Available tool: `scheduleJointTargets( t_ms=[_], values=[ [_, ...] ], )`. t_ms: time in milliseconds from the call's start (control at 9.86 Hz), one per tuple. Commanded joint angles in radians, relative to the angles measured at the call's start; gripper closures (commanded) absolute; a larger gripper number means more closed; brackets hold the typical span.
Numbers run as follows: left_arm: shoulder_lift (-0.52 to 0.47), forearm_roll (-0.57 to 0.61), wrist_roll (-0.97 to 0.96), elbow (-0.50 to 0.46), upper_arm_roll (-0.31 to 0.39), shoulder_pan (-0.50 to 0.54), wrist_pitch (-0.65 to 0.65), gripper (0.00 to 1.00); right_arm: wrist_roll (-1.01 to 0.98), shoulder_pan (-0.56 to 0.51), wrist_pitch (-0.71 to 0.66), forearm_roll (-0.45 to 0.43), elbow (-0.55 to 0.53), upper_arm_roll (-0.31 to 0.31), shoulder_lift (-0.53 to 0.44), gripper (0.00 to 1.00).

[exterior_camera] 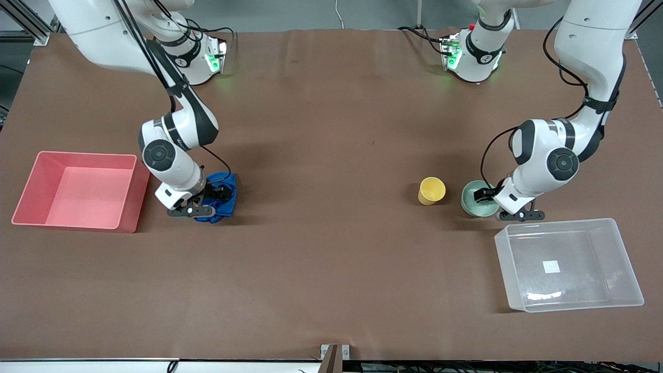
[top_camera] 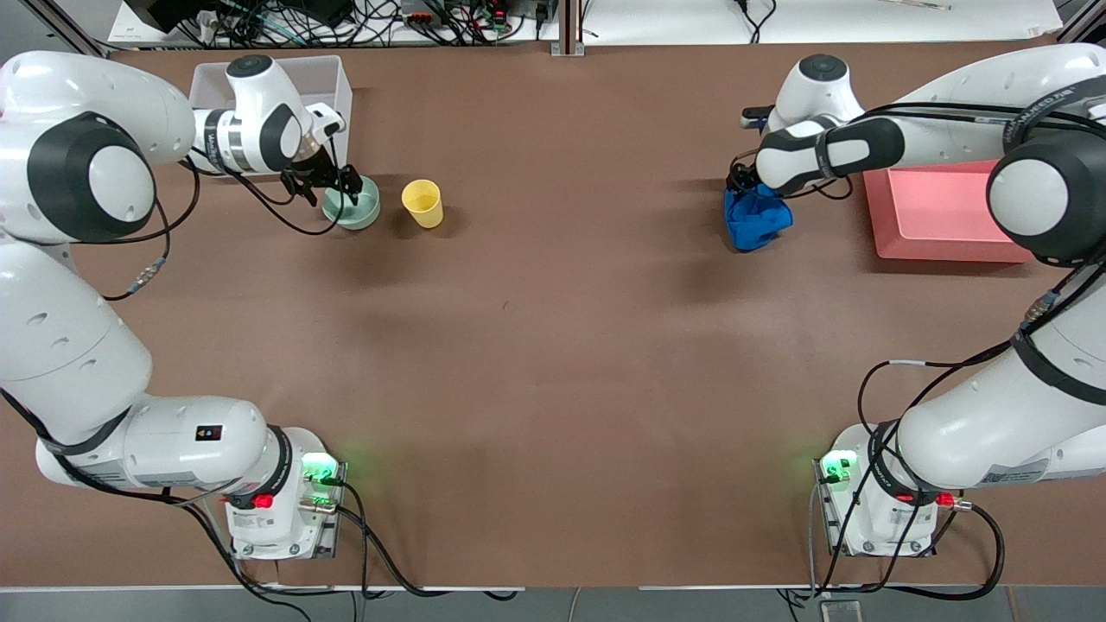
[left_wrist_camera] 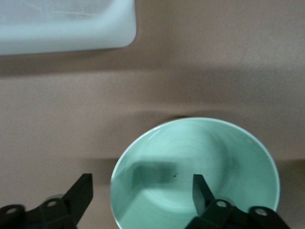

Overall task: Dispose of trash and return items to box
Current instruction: 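Reach the right gripper to the blue cloth while the left gripper reaches the bowl, then grasp the blue cloth with the right gripper while the left gripper grasps the bowl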

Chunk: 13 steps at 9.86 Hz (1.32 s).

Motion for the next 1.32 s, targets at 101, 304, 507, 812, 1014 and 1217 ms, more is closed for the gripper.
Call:
scheduleJointTargets(
  t_ms=[101,304,507,812,1014,1217],
  values=[
    [0.034,0.02,0.013,-0.019,-0.002,0.006,0.028,0.94,0.032,-0.004,0.034,-0.053,-0.037,0.002,-0.004,0.52],
    [0.014,0.02,0.023,-0.019,-0.002,0.006,0.021,0.99,0.136,-0.004,0.019,-0.054,-0.03,0.002,-0.004,0.99],
    [-0.022,0.02,0.043,-0.008,-0.004,0.006,0.007,1.0,0.153,-0.001,-0.065,-0.053,0.011,0.005,-0.01,1.0],
    [-0.087,0.018,0.066,0.102,-0.007,0.006,-0.107,1.0,0.285,-0.009,-0.443,-0.042,0.209,0.09,-0.067,1.0],
    [-0.079,0.018,0.068,0.267,-0.007,0.006,-0.237,1.0,0.272,-0.01,-0.748,-0.016,0.394,0.091,-0.104,1.0],
    [-0.016,0.012,0.115,0.482,-0.004,0.036,-0.344,1.0,0.055,-0.076,-0.926,-0.013,0.458,0.05,-0.18,1.0]
  ],
)
